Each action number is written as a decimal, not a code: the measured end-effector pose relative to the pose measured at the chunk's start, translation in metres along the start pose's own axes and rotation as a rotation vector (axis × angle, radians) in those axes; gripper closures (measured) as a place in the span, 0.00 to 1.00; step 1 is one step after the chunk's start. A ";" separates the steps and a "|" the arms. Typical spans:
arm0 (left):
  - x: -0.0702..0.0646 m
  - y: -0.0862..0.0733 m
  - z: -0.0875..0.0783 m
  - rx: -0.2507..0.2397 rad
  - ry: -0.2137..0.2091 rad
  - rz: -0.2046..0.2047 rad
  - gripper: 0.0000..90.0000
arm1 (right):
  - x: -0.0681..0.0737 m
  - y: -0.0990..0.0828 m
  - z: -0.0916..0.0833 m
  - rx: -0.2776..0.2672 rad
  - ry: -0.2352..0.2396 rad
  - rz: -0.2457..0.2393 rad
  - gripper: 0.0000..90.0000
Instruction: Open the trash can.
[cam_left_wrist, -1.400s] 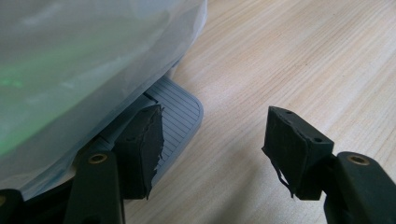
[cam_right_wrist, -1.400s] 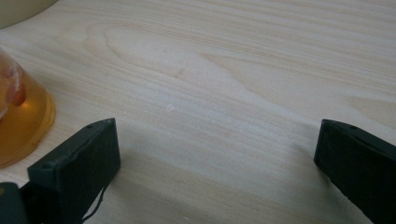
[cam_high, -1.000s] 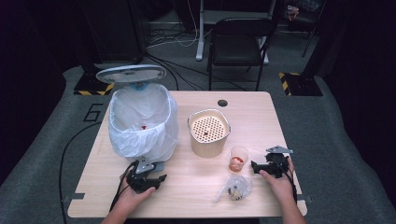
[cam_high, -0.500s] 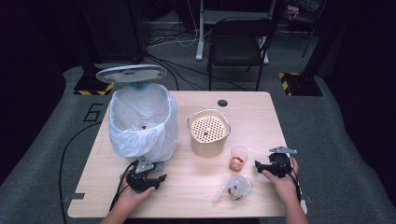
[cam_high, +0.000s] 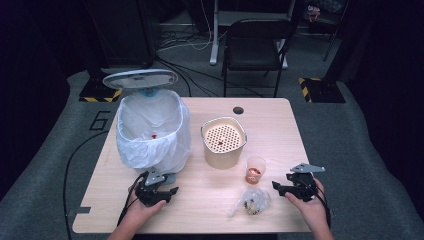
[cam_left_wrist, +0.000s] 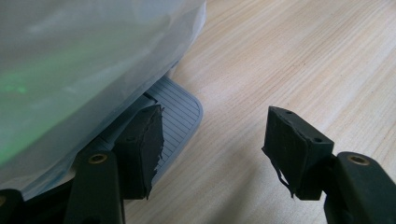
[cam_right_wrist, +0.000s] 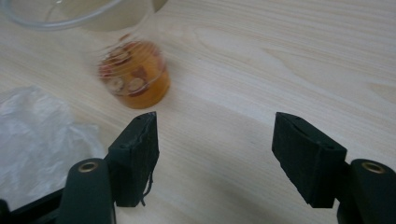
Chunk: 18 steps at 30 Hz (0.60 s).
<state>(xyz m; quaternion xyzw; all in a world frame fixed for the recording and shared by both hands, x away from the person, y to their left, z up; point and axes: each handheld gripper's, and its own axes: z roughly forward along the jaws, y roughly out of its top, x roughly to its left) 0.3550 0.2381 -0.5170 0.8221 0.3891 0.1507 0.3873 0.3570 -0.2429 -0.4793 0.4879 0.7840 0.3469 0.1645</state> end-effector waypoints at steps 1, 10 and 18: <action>0.000 0.000 0.000 0.002 -0.001 0.002 0.42 | 0.000 0.000 0.000 0.000 0.000 0.000 0.34; -0.001 0.000 0.001 -0.008 0.003 0.000 0.42 | 0.021 0.000 -0.012 0.000 0.055 -0.039 0.22; -0.001 0.000 0.001 -0.008 0.002 0.000 0.41 | 0.039 0.002 -0.022 -0.056 0.099 -0.003 0.14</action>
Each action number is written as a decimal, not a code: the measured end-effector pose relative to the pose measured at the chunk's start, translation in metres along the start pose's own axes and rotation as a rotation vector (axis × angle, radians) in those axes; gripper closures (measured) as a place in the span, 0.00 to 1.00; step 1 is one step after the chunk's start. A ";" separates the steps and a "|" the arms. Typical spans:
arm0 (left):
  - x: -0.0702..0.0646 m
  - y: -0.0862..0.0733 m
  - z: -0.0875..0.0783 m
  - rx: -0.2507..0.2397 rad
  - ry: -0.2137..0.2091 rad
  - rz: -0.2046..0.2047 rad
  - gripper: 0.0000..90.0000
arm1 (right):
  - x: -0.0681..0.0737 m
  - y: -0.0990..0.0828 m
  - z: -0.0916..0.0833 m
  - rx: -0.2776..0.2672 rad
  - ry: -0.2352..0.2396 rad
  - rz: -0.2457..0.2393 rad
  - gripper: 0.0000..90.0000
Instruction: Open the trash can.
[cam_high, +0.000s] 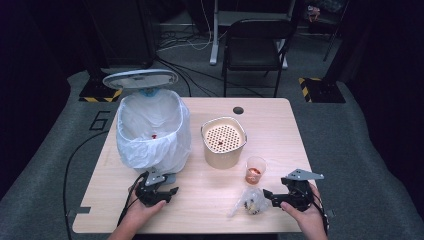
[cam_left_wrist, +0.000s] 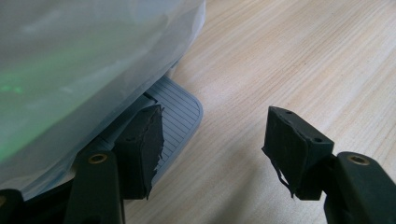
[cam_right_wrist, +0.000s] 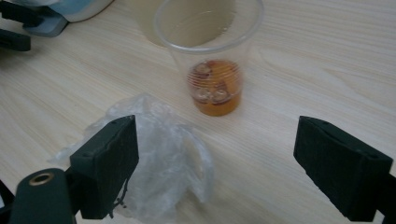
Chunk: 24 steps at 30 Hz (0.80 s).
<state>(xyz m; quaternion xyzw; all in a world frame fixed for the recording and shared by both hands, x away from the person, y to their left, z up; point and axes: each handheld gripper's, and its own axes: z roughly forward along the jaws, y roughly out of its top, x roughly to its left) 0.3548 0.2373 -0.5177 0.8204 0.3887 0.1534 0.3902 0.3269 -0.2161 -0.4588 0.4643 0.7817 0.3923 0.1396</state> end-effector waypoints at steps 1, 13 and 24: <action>0.000 0.000 0.000 0.000 0.000 0.000 0.41 | 0.003 0.000 0.001 -0.006 0.002 0.005 0.14; 0.000 0.000 0.000 -0.009 -0.002 -0.008 0.42 | 0.033 -0.003 0.017 0.007 0.029 -0.046 0.13; 0.001 0.000 -0.001 0.007 -0.004 0.000 0.42 | 0.033 -0.016 0.029 0.033 0.058 -0.098 0.15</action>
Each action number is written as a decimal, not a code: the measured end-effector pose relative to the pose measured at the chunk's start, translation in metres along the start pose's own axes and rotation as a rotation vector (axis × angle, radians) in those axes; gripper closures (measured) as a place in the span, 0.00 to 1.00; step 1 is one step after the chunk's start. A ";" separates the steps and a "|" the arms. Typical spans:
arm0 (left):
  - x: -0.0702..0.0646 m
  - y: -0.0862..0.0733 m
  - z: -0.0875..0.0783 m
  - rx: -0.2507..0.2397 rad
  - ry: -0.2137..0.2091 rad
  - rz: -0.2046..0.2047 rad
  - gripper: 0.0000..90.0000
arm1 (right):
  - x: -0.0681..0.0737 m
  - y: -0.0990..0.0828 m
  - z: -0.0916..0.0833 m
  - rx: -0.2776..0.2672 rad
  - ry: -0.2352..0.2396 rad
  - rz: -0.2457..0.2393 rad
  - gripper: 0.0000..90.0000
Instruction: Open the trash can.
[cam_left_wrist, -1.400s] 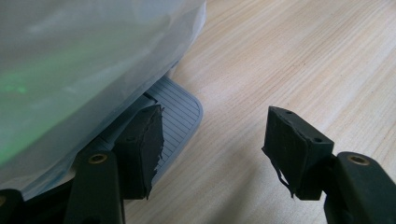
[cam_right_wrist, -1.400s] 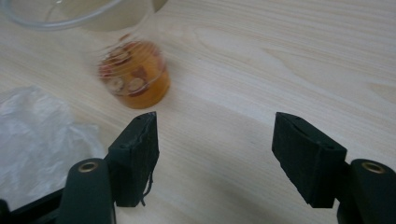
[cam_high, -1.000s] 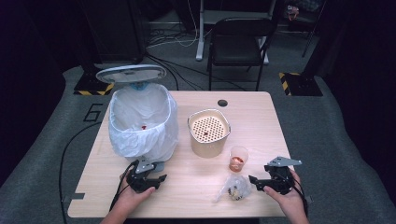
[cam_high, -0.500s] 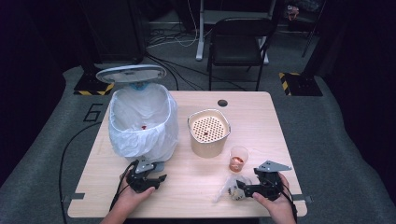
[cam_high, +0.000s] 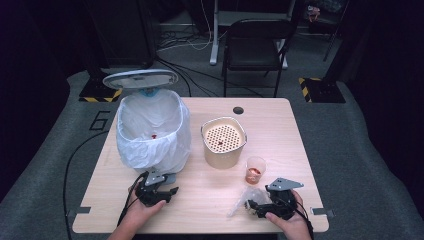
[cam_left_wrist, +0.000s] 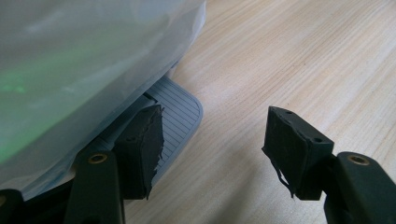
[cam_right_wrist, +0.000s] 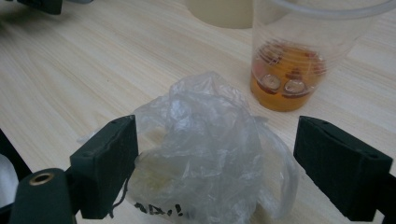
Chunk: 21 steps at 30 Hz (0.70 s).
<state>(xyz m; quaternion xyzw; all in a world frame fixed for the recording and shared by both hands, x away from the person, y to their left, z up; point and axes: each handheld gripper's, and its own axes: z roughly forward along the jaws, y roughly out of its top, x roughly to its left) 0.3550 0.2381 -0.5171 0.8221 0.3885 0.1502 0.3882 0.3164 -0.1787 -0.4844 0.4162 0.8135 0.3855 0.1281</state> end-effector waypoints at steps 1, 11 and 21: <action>0.000 0.000 0.001 -0.007 0.005 -0.003 0.41 | -0.001 -0.001 0.001 0.002 0.008 -0.005 0.15; -0.001 0.000 0.001 -0.008 0.003 0.001 0.41 | -0.007 -0.009 0.015 0.068 0.022 -0.019 0.21; 0.000 0.000 0.001 -0.009 0.003 0.006 0.42 | -0.004 -0.009 0.019 0.107 0.023 -0.080 0.37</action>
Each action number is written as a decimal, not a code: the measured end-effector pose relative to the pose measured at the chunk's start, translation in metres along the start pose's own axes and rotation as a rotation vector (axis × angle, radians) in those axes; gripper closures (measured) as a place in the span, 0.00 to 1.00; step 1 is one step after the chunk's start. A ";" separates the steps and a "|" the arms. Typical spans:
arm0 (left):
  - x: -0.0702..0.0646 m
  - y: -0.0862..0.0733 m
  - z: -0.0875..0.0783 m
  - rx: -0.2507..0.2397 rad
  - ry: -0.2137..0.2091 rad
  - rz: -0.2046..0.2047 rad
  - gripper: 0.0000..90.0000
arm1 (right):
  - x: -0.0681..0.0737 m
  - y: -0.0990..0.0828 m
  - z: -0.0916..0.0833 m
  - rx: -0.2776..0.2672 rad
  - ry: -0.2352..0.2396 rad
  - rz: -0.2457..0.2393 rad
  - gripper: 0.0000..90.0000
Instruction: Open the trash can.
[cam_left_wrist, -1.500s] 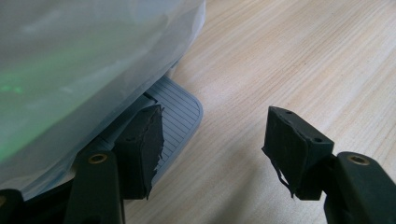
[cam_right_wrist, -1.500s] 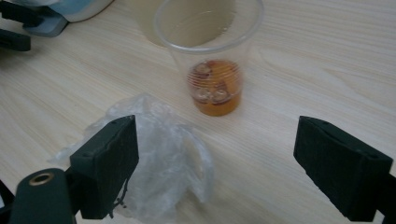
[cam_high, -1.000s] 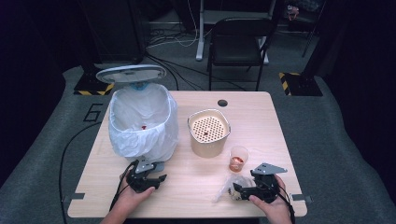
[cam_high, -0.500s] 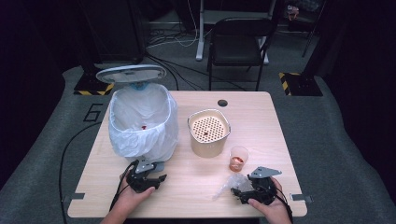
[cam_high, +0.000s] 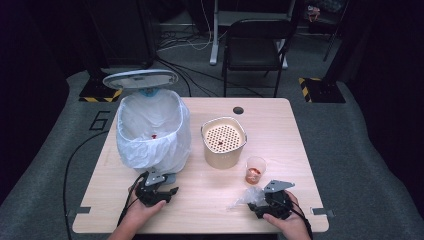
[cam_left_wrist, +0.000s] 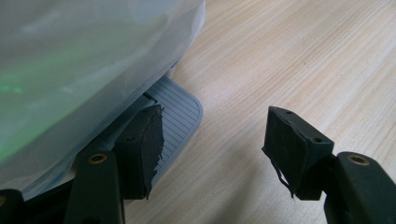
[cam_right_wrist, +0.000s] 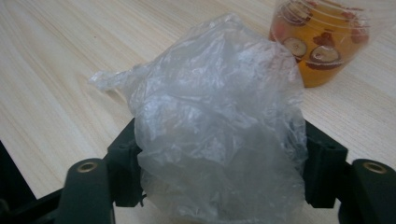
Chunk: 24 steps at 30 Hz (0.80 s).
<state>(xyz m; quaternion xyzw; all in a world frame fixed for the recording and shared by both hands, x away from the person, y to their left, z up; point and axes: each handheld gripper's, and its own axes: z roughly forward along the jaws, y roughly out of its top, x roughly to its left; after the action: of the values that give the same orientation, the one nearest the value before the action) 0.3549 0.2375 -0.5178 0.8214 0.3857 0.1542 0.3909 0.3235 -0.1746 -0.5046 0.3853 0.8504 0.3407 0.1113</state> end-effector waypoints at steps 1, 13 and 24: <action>0.000 0.000 0.000 0.000 0.000 0.000 0.42 | 0.000 0.000 0.000 0.007 0.002 -0.006 0.39; -0.001 0.000 0.000 -0.001 0.007 0.002 0.42 | -0.001 0.000 -0.002 -0.012 0.019 -0.002 0.65; 0.000 0.000 -0.001 0.014 0.006 0.015 0.42 | 0.000 0.006 -0.010 -0.021 0.042 -0.021 0.66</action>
<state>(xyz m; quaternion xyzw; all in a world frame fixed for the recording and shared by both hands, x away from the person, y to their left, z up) 0.3541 0.2382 -0.5175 0.8265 0.3815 0.1570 0.3830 0.3225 -0.1767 -0.4937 0.3679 0.8528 0.3566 0.1010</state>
